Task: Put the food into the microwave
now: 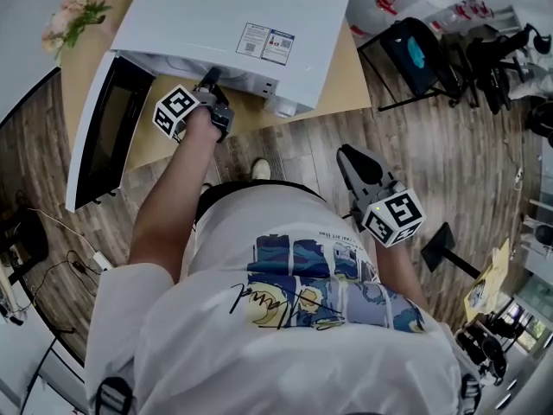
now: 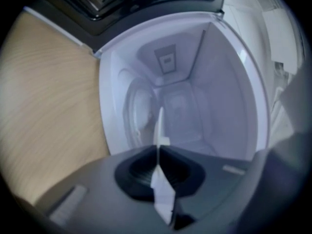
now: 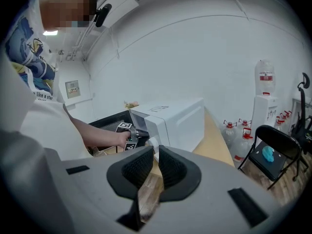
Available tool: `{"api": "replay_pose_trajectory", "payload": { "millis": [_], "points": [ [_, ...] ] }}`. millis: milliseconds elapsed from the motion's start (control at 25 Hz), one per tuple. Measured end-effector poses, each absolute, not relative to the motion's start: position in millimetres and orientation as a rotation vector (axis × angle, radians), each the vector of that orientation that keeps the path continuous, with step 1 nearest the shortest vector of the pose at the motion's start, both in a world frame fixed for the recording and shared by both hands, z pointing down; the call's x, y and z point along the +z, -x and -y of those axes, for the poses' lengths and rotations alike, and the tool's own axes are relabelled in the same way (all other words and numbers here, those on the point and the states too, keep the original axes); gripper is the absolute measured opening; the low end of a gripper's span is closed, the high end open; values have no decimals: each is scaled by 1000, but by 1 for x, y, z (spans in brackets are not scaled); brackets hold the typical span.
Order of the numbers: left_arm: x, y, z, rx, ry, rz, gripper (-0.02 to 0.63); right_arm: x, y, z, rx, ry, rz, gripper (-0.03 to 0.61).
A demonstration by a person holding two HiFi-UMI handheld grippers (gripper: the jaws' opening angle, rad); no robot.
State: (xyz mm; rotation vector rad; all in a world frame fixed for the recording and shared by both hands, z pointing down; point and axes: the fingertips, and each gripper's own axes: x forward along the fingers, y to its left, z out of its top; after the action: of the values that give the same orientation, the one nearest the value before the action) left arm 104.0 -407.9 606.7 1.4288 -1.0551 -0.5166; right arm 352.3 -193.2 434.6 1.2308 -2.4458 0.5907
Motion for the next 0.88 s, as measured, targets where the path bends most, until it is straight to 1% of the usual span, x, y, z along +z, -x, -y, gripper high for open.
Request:
{"api": "replay_pose_trajectory", "payload": {
  "millis": [200,400,880],
  "points": [
    [610,-106,412,-502,-1429,1076,22,436,-357,195,593,-1226,2451,31],
    [613,-106,414,-423,-1469,1131,26,436,-359,198,590,-1222,2460,31],
    [610,-101,416,-28,-1706,1412,89,431,-362,198,552,-1222,2476,31]
  ]
}}
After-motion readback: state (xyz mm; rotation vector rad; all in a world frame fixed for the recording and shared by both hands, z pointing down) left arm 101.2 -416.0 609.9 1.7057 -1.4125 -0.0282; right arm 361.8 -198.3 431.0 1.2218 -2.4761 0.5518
